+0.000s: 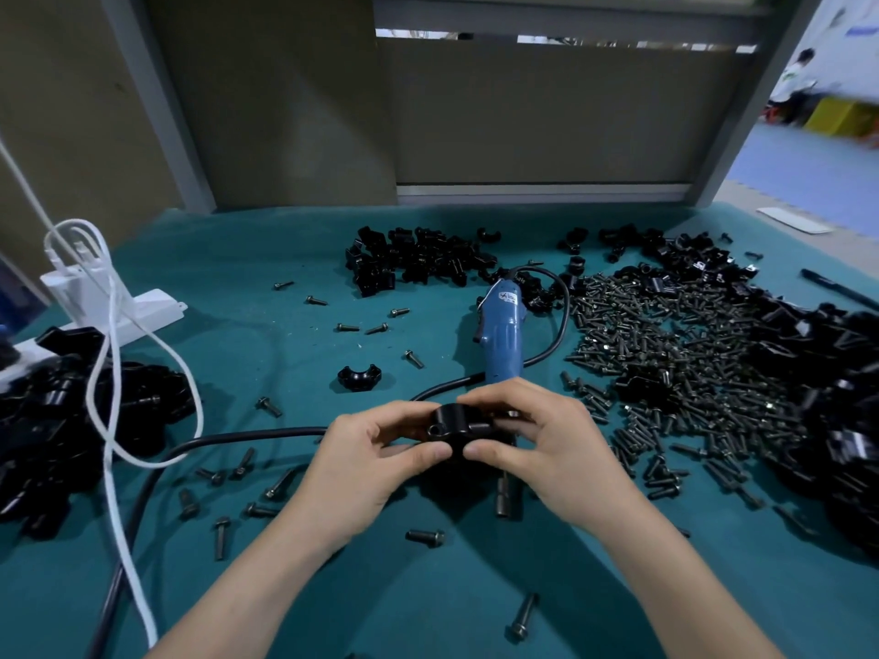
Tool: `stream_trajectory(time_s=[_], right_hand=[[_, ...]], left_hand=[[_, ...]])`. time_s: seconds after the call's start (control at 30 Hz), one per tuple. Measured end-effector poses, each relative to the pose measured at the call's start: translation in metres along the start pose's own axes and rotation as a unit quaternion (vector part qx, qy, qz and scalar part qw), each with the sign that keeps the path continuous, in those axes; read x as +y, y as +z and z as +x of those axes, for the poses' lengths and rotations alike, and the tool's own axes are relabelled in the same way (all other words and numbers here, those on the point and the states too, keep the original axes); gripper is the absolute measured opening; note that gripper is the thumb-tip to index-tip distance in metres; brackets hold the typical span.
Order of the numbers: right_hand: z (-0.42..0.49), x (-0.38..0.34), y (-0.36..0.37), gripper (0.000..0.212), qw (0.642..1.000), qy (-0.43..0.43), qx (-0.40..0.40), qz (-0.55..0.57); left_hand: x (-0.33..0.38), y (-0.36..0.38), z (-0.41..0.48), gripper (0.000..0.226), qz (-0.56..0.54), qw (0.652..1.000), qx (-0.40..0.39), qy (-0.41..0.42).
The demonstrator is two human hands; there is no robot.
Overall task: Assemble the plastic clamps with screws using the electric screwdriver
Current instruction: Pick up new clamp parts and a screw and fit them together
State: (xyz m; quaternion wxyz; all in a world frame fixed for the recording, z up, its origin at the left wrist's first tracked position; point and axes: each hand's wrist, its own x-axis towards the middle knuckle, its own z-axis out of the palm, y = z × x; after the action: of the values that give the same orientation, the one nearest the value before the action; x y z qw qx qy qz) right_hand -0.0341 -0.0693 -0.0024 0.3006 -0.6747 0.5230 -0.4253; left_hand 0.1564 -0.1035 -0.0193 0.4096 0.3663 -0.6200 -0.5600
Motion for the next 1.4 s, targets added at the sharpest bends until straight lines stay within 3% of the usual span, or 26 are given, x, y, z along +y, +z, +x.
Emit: stream_trajectory(time_s=[0.17,0.73,0.83,0.9,0.97,1.07,1.13,1.4], right_hand=[[0.001,0.001,-0.002,0.033,0.999,-0.003,0.003,-0.038],[-0.003,-0.010,-0.012,0.034,0.998,0.048,-0.044,0.016],[0.007,-0.011,-0.049,0.027,0.996,0.083,0.028,-0.029],[0.025,-0.002,-0.086,0.013,0.974,0.113,0.141,-0.137],[0.045,0.016,-0.120,0.013,0.936,0.174,0.186,-0.245],[0.063,0.051,-0.145,0.008,0.896,0.261,0.113,-0.340],[0.070,0.062,-0.145,0.009,0.886,0.265,0.094,-0.370],[0.088,0.066,-0.123,0.035,0.815,0.319,0.140,-0.463]], left_hand=[[-0.002,0.001,0.001,0.032,-0.003,1.000,-0.004,0.006],[-0.001,0.004,-0.002,0.032,0.028,0.999,0.013,0.024],[0.000,0.004,-0.002,0.033,0.024,0.999,0.018,0.020],[0.000,0.004,-0.002,0.032,0.025,0.999,0.016,0.017],[0.000,0.005,-0.002,0.035,0.031,0.999,0.015,0.015],[0.000,0.004,-0.002,0.034,0.028,0.999,0.018,0.015],[0.000,0.003,-0.001,0.033,0.022,0.999,0.024,0.016],[0.000,0.005,-0.001,0.042,0.040,0.999,0.017,0.020]])
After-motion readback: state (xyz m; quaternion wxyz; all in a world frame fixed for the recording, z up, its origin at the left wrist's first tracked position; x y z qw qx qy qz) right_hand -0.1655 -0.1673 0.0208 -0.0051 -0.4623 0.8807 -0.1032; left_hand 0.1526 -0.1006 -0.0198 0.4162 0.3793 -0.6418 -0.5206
